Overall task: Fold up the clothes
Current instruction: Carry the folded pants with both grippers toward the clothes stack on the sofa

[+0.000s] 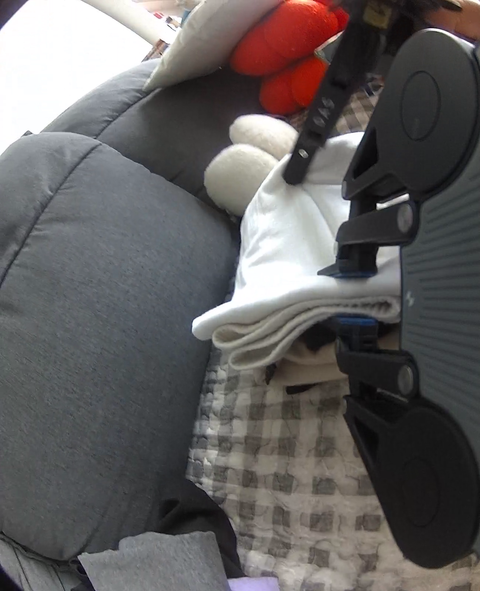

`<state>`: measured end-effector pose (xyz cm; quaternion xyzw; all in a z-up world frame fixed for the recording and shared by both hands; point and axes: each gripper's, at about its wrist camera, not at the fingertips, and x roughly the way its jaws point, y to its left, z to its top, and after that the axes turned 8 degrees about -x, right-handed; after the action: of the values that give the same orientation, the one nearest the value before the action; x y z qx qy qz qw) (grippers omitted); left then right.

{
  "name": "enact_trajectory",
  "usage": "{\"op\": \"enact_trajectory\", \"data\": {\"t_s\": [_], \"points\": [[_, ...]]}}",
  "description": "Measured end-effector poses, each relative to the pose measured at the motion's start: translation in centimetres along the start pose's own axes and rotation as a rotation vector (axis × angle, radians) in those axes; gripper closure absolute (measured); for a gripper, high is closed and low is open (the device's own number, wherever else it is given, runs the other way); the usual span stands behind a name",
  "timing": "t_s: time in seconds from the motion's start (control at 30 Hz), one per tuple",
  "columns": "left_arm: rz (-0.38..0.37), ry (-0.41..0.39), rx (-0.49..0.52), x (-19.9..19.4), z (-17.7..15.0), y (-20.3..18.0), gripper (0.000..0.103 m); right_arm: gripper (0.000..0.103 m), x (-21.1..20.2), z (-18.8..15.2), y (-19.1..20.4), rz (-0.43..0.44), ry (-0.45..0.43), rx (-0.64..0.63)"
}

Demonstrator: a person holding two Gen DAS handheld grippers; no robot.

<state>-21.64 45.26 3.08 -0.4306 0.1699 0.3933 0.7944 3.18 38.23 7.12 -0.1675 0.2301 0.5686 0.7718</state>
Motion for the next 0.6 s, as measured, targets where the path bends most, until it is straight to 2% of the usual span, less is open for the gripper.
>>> {"op": "enact_trajectory", "data": {"t_s": [0.03, 0.1, 0.17, 0.23, 0.27, 0.4, 0.43, 0.53, 0.6], "points": [[-0.009, -0.006, -0.002, -0.1, 0.1, -0.1, 0.085, 0.091, -0.5, 0.4, -0.1, -0.011, -0.023, -0.003], [-0.014, -0.031, 0.011, 0.2, 0.0, -0.3, 0.085, 0.103, -0.9, 0.7, -0.4, -0.05, -0.053, 0.0], [0.007, -0.028, 0.026, 0.9, -0.2, -0.2, 0.085, 0.103, -0.3, 0.4, -0.9, -0.057, -0.049, 0.024], [0.029, -0.012, 0.034, 1.6, -0.6, 0.2, 0.083, 0.103, 0.6, -0.6, -1.6, -0.021, 0.0, 0.06], [0.017, -0.012, 0.026, 1.5, -0.6, 0.5, 0.082, 0.103, 1.1, -1.2, -1.8, -0.013, 0.025, 0.073], [-0.005, 0.008, 0.004, 0.8, 0.1, 1.1, 0.074, 0.098, 1.1, -2.0, -2.4, 0.007, 0.026, 0.138], [-0.007, 0.01, -0.008, 0.5, 0.4, 1.2, 0.074, 0.09, 0.8, -2.1, -2.5, 0.009, 0.011, 0.149], [-0.004, -0.018, -0.048, -0.3, 0.8, 1.3, 0.058, 0.089, 0.2, -2.2, -2.8, 0.024, -0.03, 0.177], [0.0, -0.026, -0.062, -0.3, 1.4, 1.6, 0.055, 0.089, 0.1, -2.2, -3.1, 0.038, -0.041, 0.191]]}}
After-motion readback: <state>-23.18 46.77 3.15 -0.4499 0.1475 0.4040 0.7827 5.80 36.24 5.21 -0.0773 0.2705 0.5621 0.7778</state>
